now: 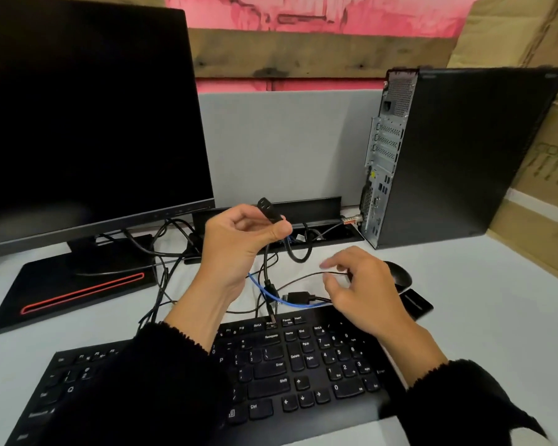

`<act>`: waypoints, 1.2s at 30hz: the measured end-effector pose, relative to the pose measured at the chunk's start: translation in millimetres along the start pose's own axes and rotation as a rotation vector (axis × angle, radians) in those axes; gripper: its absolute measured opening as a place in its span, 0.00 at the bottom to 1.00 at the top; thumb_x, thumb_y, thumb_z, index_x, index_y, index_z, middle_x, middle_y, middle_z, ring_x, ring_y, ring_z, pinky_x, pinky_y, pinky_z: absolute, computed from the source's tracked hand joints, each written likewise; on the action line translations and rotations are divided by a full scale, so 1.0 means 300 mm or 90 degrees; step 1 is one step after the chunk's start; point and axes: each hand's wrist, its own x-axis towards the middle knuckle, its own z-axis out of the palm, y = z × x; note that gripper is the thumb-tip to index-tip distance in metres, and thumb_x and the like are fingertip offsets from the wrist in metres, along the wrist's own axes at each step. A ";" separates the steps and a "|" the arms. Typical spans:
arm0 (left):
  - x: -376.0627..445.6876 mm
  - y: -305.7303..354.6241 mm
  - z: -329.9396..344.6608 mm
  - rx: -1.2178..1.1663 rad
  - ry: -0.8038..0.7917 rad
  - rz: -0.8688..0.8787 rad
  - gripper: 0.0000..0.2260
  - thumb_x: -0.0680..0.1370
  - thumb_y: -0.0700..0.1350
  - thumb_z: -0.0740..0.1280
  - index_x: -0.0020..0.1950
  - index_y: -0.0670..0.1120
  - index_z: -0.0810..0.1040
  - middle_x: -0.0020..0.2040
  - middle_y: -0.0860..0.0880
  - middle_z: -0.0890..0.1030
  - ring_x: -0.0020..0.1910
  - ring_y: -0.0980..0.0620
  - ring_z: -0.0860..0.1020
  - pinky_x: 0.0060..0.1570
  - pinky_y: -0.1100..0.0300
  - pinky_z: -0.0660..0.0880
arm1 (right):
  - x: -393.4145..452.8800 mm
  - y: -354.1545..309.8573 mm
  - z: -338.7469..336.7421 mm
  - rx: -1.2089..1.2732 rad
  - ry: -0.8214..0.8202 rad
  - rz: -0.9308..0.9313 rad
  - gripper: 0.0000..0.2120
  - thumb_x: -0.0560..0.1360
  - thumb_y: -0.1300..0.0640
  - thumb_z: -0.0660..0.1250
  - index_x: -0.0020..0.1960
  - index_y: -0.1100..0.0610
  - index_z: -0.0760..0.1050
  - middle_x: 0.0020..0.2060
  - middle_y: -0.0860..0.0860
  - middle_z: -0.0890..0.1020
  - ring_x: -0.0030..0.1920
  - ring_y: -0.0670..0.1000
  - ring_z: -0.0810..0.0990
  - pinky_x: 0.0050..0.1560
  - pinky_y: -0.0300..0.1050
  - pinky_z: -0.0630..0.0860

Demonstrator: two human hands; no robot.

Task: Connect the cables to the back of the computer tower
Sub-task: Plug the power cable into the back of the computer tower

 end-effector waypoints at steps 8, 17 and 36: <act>-0.087 0.129 0.141 0.017 -0.091 0.086 0.17 0.62 0.38 0.80 0.49 0.42 0.83 0.44 0.46 0.87 0.42 0.50 0.85 0.43 0.59 0.83 | -0.003 -0.131 0.027 0.178 0.039 -0.055 0.07 0.86 0.53 0.62 0.54 0.48 0.79 0.42 0.44 0.85 0.41 0.45 0.83 0.44 0.37 0.76; -0.079 0.125 0.169 0.245 -0.251 0.040 0.14 0.84 0.36 0.62 0.68 0.44 0.80 0.54 0.51 0.87 0.52 0.46 0.84 0.46 0.31 0.77 | 0.003 -0.126 0.030 0.183 0.034 -0.019 0.10 0.87 0.56 0.57 0.49 0.47 0.70 0.33 0.43 0.76 0.33 0.44 0.75 0.34 0.38 0.68; 0.216 0.132 0.263 0.273 -0.285 0.048 0.05 0.82 0.39 0.67 0.47 0.45 0.75 0.36 0.48 0.78 0.35 0.51 0.71 0.39 0.62 0.71 | 0.215 -0.022 -0.318 -0.020 0.126 -0.054 0.07 0.80 0.57 0.68 0.54 0.51 0.84 0.47 0.42 0.84 0.47 0.45 0.81 0.52 0.44 0.77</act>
